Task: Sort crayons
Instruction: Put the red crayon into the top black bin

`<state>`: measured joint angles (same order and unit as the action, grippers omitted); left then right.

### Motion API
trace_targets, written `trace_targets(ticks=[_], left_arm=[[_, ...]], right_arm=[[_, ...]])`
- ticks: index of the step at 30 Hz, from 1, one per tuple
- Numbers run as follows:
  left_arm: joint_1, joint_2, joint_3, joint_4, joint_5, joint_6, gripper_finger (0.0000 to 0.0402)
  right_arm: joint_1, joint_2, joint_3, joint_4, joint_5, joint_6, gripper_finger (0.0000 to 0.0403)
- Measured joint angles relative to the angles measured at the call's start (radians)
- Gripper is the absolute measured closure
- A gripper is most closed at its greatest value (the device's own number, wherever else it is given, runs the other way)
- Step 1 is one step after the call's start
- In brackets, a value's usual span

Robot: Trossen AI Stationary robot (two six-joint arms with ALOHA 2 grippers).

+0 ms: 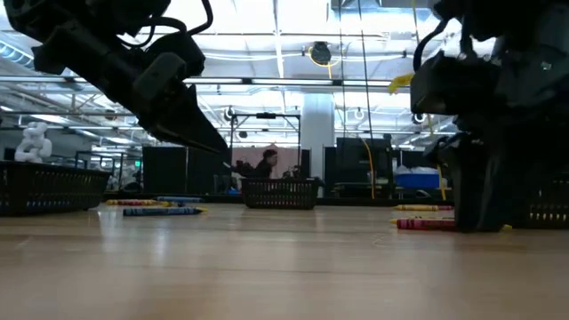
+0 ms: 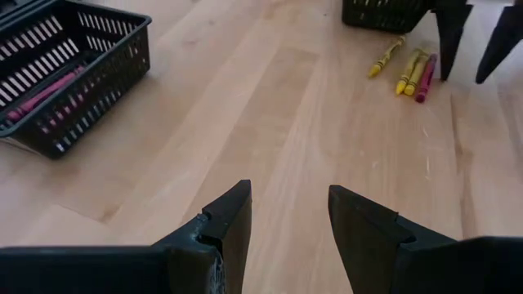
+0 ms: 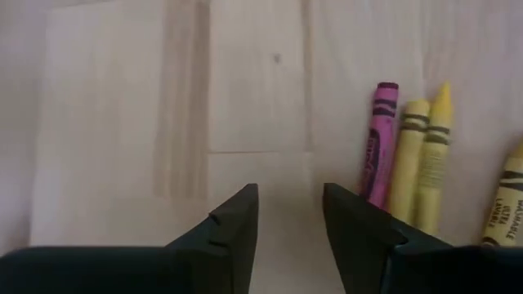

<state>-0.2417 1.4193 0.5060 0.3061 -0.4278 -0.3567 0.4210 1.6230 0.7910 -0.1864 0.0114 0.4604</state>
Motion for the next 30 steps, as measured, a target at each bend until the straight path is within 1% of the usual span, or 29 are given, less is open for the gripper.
trace_targets(ticks=[4,6,10,15,25,27,30], left_arm=[[0.0,0.0,0.0,0.001,0.0,0.0,0.0237],[0.0,0.0,0.0,0.001,0.0,0.0,0.0237],[0.0,0.0,0.0,0.007,0.0,0.001,0.0237],[0.0,0.0,0.0,0.009,0.0,-0.001,0.0237],[-0.001,0.0,0.0,0.018,0.001,0.001,0.0237],[-0.001,0.0,0.0,0.018,0.001,0.001,0.0237],[-0.001,0.0,0.0,0.018,0.002,0.004,0.0237]], right_arm=[[0.0,-0.029,0.0,0.022,-0.005,-0.002,0.0277],[0.0,-0.05,0.001,0.034,0.038,-0.002,0.0277],[0.0,-0.048,0.001,0.015,0.115,-0.002,0.0277],[0.0,-0.016,0.0,-0.011,0.145,0.005,0.0277],[0.002,0.054,0.003,0.0,0.152,0.024,0.0279],[0.006,0.063,0.004,0.0,0.154,0.01,0.0289],[0.013,0.08,0.005,-0.004,0.155,-0.008,0.0323]])
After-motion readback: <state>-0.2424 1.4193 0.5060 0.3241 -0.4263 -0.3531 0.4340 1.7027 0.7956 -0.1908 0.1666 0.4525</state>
